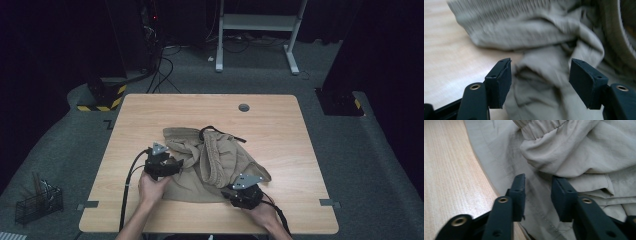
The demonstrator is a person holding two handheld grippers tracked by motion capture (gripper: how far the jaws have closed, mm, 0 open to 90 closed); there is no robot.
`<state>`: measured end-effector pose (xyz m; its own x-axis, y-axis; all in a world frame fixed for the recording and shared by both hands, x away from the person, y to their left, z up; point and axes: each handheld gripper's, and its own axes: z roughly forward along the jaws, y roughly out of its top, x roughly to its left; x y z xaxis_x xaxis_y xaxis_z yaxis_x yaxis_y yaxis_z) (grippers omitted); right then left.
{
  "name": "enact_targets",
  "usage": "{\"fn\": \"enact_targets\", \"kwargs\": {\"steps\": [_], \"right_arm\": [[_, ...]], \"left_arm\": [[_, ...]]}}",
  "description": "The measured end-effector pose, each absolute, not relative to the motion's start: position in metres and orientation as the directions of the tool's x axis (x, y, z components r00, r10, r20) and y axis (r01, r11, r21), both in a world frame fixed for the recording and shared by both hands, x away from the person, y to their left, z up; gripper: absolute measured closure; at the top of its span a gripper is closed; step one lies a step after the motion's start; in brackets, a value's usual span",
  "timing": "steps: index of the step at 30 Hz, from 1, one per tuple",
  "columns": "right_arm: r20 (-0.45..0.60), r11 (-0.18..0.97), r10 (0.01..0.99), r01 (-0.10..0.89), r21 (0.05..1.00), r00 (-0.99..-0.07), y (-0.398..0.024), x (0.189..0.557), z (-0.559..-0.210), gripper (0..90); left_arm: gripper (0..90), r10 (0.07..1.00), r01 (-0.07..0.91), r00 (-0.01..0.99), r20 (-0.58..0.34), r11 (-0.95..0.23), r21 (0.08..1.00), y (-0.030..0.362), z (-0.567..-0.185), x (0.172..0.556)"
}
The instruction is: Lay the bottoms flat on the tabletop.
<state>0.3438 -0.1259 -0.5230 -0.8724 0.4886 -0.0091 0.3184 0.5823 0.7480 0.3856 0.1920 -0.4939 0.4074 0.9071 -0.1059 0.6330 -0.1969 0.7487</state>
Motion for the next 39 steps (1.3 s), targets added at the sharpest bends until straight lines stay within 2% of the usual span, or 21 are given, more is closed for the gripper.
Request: {"fn": "enact_targets", "kwargs": {"steps": [1, 7, 11, 15, 18, 22, 26, 29, 31, 34, 37, 39], "right_arm": [[-0.031, 0.587, 0.485, 0.300, 0.752, -0.874, -0.125, 0.340, -0.522, 57.4], [-0.089, 0.596, 0.491, 0.259, 0.760, -0.867, -0.125, 0.330, -0.517, 52.9], [-0.107, 0.562, 0.523, 0.248, 0.789, -0.845, -0.131, 0.326, -0.513, 50.9], [-0.098, 0.541, 0.550, 0.264, 0.798, -0.830, -0.131, 0.330, -0.510, 42.7], [-0.102, 0.545, 0.549, 0.262, 0.796, -0.830, -0.123, 0.335, -0.509, 32.0], [-0.131, 0.583, 0.548, 0.265, 0.768, -0.826, -0.110, 0.342, -0.512, 28.5], [-0.136, 0.593, 0.550, 0.271, 0.758, -0.824, -0.103, 0.345, -0.513, 28.9], [-0.172, 0.611, 0.557, 0.261, 0.748, -0.812, -0.096, 0.345, -0.514, 34.6], [-0.208, 0.620, 0.557, 0.236, 0.748, -0.804, -0.094, 0.344, -0.513, 47.7], [-0.190, 0.605, 0.547, 0.228, 0.763, -0.815, -0.094, 0.344, -0.509, 66.1], [-0.176, 0.590, 0.542, 0.223, 0.776, -0.822, -0.098, 0.347, -0.503, 76.8], [-0.164, 0.568, 0.550, 0.222, 0.793, -0.819, -0.104, 0.349, -0.498, 80.6]], "left_arm": [[34.2, 0.910, 0.634, 0.404, -0.099, -0.200, 0.747, 0.190, -0.498, 0.383], [33.8, 0.920, 0.636, 0.389, -0.045, -0.233, 0.736, 0.186, -0.516, 0.371], [32.7, 0.924, 0.622, 0.382, -0.029, -0.234, 0.747, 0.186, -0.524, 0.368], [32.5, 0.927, 0.605, 0.374, 0.012, -0.254, 0.754, 0.183, -0.527, 0.364], [32.7, 0.930, 0.609, 0.367, 0.005, -0.244, 0.755, 0.182, -0.527, 0.363], [32.6, 0.932, 0.611, 0.362, 0.006, -0.242, 0.754, 0.182, -0.527, 0.363], [32.6, 0.932, 0.610, 0.361, 0.008, -0.242, 0.755, 0.182, -0.527, 0.363], [32.6, 0.932, 0.610, 0.361, 0.008, -0.242, 0.755, 0.182, -0.527, 0.363], [32.5, 0.932, 0.610, 0.363, 0.009, -0.245, 0.754, 0.182, -0.527, 0.363], [32.4, 0.931, 0.610, 0.364, 0.008, -0.245, 0.754, 0.182, -0.527, 0.363], [32.3, 0.931, 0.609, 0.364, 0.010, -0.246, 0.754, 0.182, -0.527, 0.363], [32.3, 0.932, 0.610, 0.363, 0.009, -0.245, 0.754, 0.182, -0.527, 0.363]]}}
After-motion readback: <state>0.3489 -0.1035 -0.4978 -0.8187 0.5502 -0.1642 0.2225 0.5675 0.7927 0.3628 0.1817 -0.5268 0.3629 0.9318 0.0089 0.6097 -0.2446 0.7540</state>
